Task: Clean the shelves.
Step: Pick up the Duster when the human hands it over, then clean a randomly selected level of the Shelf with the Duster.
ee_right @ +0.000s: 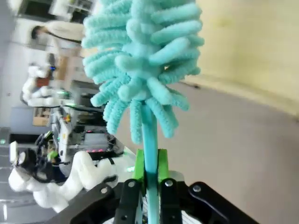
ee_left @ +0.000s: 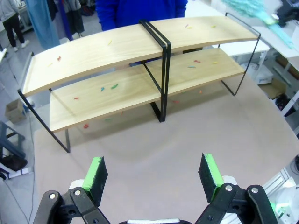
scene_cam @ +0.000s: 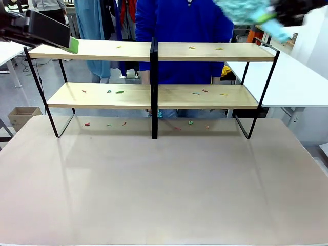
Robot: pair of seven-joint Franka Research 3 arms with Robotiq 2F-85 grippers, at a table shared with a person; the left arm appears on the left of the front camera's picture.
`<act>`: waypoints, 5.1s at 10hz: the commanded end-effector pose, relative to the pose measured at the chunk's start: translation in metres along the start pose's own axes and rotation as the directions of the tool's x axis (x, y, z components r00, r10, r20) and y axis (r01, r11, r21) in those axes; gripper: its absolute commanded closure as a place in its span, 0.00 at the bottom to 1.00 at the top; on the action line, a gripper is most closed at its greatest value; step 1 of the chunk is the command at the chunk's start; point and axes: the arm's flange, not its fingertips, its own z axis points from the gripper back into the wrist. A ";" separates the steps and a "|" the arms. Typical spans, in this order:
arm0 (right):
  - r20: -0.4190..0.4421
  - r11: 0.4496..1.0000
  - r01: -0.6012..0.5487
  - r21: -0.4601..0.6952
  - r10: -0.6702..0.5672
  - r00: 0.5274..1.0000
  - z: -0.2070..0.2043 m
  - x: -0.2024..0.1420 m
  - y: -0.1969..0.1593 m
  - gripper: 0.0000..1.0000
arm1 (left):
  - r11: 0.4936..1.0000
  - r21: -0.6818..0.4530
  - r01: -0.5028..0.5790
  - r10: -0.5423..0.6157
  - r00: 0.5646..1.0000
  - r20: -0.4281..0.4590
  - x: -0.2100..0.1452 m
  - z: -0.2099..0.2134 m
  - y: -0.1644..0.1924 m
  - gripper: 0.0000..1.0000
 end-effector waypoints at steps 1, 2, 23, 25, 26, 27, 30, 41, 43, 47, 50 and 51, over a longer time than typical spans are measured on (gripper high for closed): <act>-0.016 0.990 -0.034 -0.136 0.032 0.999 0.078 -0.065 0.008 1.00 | 1.000 0.002 0.011 -0.011 1.000 -0.002 0.000 0.000 0.002 0.00; -0.076 0.982 -0.066 -0.174 0.054 0.996 0.126 -0.107 0.007 1.00 | 1.000 0.002 0.011 -0.011 1.000 -0.002 0.000 0.000 0.002 0.00; -0.218 0.956 0.044 -0.291 -0.111 0.970 0.240 -0.258 -0.029 1.00 | 1.000 0.002 0.011 -0.011 1.000 -0.002 0.000 0.000 0.002 0.00; -0.218 0.956 0.044 -0.291 -0.111 0.970 0.240 -0.258 -0.029 1.00 | 1.000 0.002 0.011 -0.011 1.000 -0.002 0.000 0.000 0.002 0.00; -0.218 0.956 0.044 -0.291 -0.111 0.970 0.240 -0.258 -0.029 1.00 | 1.000 0.002 0.011 -0.011 1.000 -0.002 0.000 0.000 0.002 0.00; -0.218 0.956 0.044 -0.291 -0.111 0.970 0.240 -0.258 -0.029 1.00 | 1.000 0.002 0.011 -0.011 1.000 -0.002 0.000 0.000 0.002 0.00; -0.220 0.957 0.028 -0.290 -0.095 0.971 0.237 -0.257 -0.032 0.88 | 1.000 0.002 0.011 -0.011 1.000 -0.002 0.000 0.000 0.002 0.00; -0.643 0.733 -0.569 -0.373 0.238 0.728 0.100 -0.249 0.099 0.88 | 1.000 0.002 0.011 -0.011 1.000 -0.002 0.000 0.000 0.002 0.00; -0.640 0.718 -0.515 -0.468 0.126 0.758 0.046 -0.216 0.089 0.88 | 1.000 0.002 0.011 -0.011 1.000 -0.002 0.000 0.000 0.002 0.00; -0.571 0.741 -0.463 -0.486 0.133 0.810 -0.079 -0.137 0.048 0.88 | 1.000 0.002 0.011 -0.011 1.000 -0.002 0.000 0.000 0.002 0.00; -0.612 0.719 -0.493 -0.490 0.119 0.782 -0.073 -0.148 0.051 0.88 | 1.000 0.002 0.011 -0.011 1.000 -0.002 0.000 0.000 0.002 0.00; -0.629 0.734 -0.466 -0.494 0.068 0.775 -0.096 -0.134 0.029 0.88 | 1.000 0.002 0.011 -0.011 1.000 -0.002 0.000 0.000 0.002 0.00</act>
